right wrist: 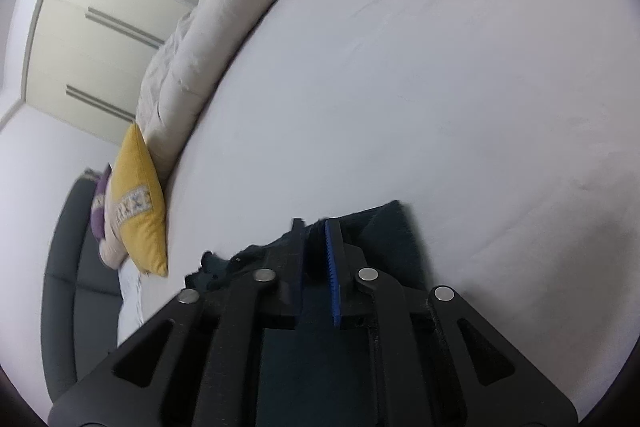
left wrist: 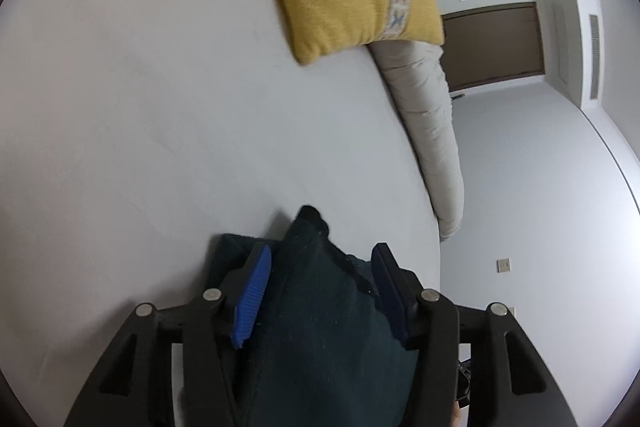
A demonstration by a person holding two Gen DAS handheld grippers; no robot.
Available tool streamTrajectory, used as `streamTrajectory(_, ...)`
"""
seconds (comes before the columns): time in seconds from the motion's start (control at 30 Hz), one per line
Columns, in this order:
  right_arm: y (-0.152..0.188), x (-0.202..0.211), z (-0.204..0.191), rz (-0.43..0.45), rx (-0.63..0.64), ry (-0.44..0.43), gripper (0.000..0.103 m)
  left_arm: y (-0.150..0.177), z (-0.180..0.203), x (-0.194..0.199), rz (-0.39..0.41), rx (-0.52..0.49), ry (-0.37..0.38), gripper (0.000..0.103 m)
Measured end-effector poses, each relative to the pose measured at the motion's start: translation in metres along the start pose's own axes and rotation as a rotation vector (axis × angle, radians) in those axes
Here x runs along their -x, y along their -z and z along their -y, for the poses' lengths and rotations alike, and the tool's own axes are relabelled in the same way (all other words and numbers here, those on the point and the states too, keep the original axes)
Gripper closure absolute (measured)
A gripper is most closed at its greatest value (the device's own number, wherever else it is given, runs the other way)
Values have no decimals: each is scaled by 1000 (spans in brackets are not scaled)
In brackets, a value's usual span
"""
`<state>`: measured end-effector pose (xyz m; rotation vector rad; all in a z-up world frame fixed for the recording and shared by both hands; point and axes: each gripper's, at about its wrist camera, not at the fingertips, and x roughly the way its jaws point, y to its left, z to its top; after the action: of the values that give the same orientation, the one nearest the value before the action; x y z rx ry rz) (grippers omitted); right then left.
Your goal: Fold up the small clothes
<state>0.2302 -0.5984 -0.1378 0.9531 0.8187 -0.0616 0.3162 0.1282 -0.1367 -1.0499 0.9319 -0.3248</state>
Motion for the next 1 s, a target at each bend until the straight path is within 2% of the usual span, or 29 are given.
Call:
streamTrajectory(0.03,0,2,3,17,-3,16,75,3,2,3,-2,-12,1,48)
streamTrajectory(0.2,4,36,7,97,14,41,58,28,13,22,14,-100,-22,48)
streamTrajectory(0.3,17,64,-11,100,121,77,58,53,19,35,19,-170,-54,48)
streamTrajectory(0.43,44,65,-40,53,315,152,58,88,24,46,23,-262,-131,48)
streamTrajectory(0.67,104,81,-34,9,515,282,58,123,21,60,61,-379,-241,48)
streamTrajectory(0.73,119,81,-29,-14,570,324,58,129,12,58,50,-380,-257,51)
streamTrajectory(0.77,124,76,-26,-33,596,345,58,130,7,57,43,-376,-261,58)
streamTrajectory(0.8,130,76,-24,-29,618,354,58,132,5,58,42,-377,-271,63)
streamTrajectory(1.0,138,108,-28,29,592,317,59,143,14,69,63,-435,-302,63)
